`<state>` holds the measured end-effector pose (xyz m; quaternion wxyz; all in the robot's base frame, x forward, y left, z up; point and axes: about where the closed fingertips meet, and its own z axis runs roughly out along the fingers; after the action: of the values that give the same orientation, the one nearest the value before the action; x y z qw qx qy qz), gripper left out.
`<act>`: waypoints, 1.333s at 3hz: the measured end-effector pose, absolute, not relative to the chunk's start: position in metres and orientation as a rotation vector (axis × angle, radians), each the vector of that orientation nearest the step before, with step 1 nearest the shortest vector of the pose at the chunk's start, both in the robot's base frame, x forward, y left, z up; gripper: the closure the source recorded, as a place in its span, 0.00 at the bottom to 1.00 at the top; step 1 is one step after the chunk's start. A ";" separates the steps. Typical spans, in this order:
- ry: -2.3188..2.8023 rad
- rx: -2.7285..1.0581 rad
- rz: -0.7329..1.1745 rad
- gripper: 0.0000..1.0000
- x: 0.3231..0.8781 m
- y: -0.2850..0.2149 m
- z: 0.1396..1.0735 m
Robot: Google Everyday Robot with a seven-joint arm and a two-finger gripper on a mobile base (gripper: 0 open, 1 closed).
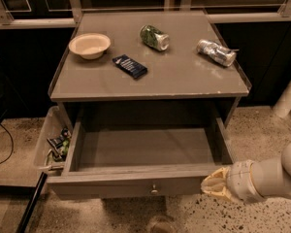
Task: Close top drawer
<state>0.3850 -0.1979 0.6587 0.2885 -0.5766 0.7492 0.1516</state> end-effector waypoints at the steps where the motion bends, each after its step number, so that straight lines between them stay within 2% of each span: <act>1: 1.950 -1.536 0.451 1.00 0.395 -0.187 0.640; 2: 1.943 -1.537 0.462 0.87 0.396 -0.185 0.635; 4: 1.943 -1.537 0.462 0.40 0.396 -0.185 0.635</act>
Offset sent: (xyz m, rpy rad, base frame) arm 0.0093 0.0098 -0.0170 0.0429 -0.0094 0.0234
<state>0.3963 -0.1851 0.6351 0.3056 -0.5806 0.7341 0.1747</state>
